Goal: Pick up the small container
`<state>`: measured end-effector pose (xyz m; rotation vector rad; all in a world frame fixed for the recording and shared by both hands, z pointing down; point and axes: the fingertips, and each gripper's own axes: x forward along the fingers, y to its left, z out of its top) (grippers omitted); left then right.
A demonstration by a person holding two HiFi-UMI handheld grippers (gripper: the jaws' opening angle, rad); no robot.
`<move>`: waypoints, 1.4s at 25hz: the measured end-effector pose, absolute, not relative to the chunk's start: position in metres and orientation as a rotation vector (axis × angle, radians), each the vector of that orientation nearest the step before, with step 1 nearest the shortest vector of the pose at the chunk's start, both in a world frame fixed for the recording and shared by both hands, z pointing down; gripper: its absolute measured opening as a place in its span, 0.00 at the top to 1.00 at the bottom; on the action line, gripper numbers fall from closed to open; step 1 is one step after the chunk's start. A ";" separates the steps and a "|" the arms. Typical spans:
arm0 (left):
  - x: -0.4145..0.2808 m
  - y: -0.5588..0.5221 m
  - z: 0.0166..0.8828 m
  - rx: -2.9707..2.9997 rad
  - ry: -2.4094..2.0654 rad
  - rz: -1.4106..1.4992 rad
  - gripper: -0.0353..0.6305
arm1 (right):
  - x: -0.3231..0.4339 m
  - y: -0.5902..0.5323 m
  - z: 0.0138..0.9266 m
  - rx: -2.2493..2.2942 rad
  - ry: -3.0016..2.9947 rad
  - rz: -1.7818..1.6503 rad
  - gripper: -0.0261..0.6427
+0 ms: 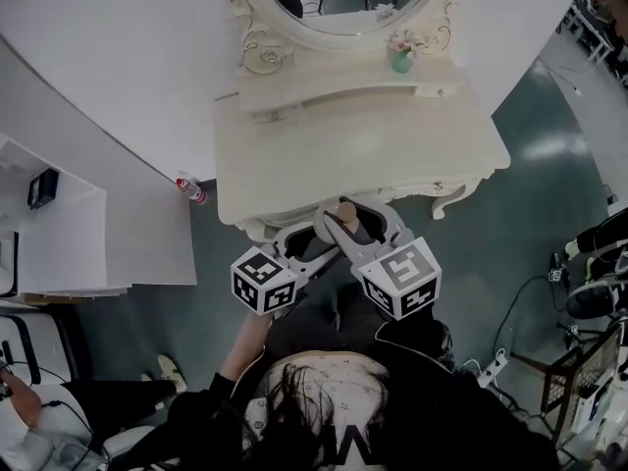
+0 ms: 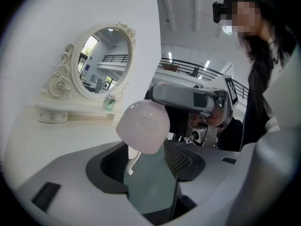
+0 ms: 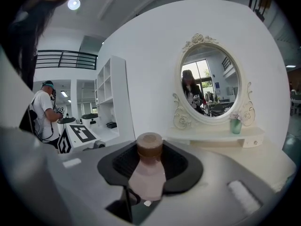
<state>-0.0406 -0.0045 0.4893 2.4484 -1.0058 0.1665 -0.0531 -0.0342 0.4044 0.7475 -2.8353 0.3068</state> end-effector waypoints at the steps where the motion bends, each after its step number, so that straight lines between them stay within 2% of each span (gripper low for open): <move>1: -0.047 0.004 0.490 2.449 -0.997 0.169 0.62 | -0.059 -0.025 0.405 0.755 -2.831 0.308 0.75; 15: -0.096 0.100 0.499 2.466 -0.886 0.156 0.62 | -0.108 0.067 0.416 0.862 -2.765 0.341 0.75; 35: -0.081 0.147 0.509 2.364 -1.018 0.104 0.62 | -0.101 0.118 0.426 0.658 -2.745 0.284 0.75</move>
